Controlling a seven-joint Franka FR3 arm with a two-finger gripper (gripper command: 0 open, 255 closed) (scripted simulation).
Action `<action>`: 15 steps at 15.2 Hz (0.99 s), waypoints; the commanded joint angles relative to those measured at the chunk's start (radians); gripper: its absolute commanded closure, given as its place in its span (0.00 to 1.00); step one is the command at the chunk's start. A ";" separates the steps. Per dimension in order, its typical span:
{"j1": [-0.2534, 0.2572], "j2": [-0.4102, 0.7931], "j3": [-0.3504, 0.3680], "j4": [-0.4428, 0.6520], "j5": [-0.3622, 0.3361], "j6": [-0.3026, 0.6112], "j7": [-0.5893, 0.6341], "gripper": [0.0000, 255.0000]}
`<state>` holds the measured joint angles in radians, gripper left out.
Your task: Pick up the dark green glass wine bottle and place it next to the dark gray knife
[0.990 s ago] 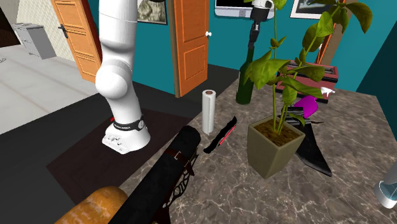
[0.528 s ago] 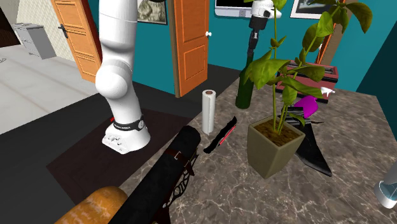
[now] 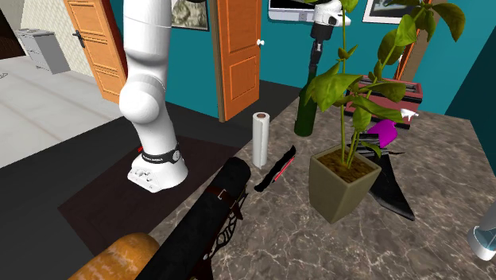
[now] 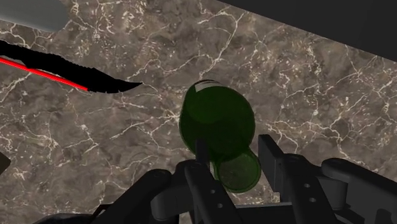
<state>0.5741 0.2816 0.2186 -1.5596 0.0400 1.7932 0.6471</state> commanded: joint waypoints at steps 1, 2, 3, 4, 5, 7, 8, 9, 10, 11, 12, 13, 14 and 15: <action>-0.001 0.003 -0.001 -0.012 0.000 0.001 -0.001 1.00; 0.001 0.004 0.000 -0.010 -0.001 0.000 0.002 0.00; 0.001 0.004 0.000 -0.011 -0.001 0.002 0.003 0.00; 0.001 0.003 0.000 -0.014 -0.001 0.003 0.003 0.00; 0.001 0.003 0.000 -0.015 -0.001 0.003 0.003 0.00; -0.001 0.003 -0.001 -0.012 0.000 0.001 -0.001 0.00; -0.002 0.003 -0.001 0.022 -0.001 -0.033 0.000 0.00; -0.002 0.005 -0.002 0.058 -0.001 -0.067 0.000 0.00; -0.002 0.009 -0.002 0.097 -0.002 -0.102 0.001 0.00; -0.002 0.013 -0.002 0.129 -0.003 -0.130 0.002 0.00; -0.002 0.013 -0.002 0.129 -0.003 -0.130 0.002 0.00; -0.002 0.013 -0.002 0.129 -0.003 -0.130 0.002 0.00; -0.002 0.013 -0.002 0.129 -0.003 -0.130 0.002 0.00; -0.002 0.013 -0.002 0.129 -0.003 -0.130 0.002 0.00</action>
<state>0.5712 0.2938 0.2159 -1.4329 0.0372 1.6646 0.6479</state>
